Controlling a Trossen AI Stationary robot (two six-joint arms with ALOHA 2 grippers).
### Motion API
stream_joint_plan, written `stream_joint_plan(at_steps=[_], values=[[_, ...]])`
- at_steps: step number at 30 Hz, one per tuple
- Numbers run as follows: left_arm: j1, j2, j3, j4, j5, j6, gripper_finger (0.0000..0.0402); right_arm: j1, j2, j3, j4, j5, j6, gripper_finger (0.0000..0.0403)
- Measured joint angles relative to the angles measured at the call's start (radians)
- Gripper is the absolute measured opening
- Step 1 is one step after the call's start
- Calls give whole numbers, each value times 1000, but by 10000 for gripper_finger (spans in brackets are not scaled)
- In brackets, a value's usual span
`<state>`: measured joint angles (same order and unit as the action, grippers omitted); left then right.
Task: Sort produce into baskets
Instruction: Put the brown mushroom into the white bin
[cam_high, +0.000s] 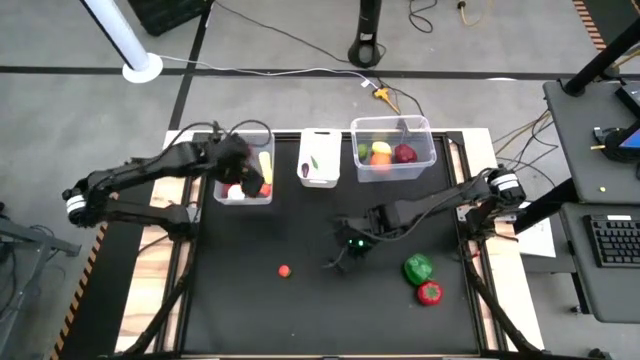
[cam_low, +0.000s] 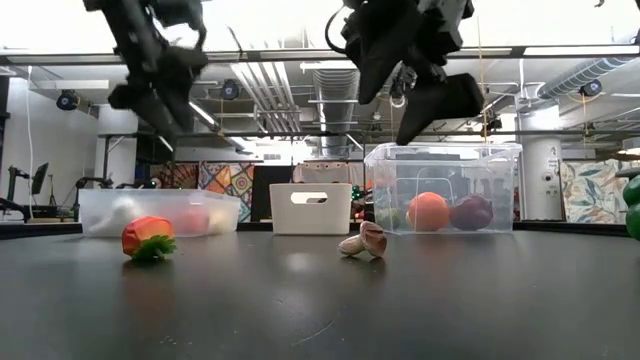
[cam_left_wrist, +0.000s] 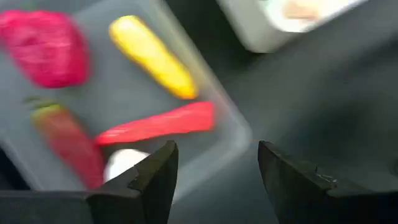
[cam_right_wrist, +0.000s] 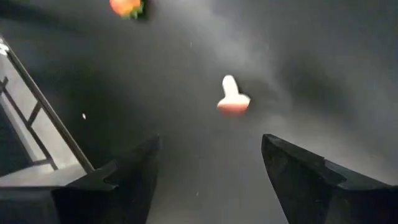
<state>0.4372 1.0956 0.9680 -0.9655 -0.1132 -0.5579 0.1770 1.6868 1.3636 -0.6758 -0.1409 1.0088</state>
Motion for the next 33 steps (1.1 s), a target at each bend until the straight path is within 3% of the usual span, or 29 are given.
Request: stream_joint_plan(at_steps=[7,15,19,33], values=[[-284,-97,0,114,-45,-130,203,20,48,0,1,1,84,265],[-532,-110,0,302,-292,-185,204,52,83,-1,12,30,44,257],[-562,-95,0,384,-306,-169,204,63,116,0,52,91,-12,252],[-567,-80,1,447,-305,-193,204,63,258,0,109,112,-43,213]])
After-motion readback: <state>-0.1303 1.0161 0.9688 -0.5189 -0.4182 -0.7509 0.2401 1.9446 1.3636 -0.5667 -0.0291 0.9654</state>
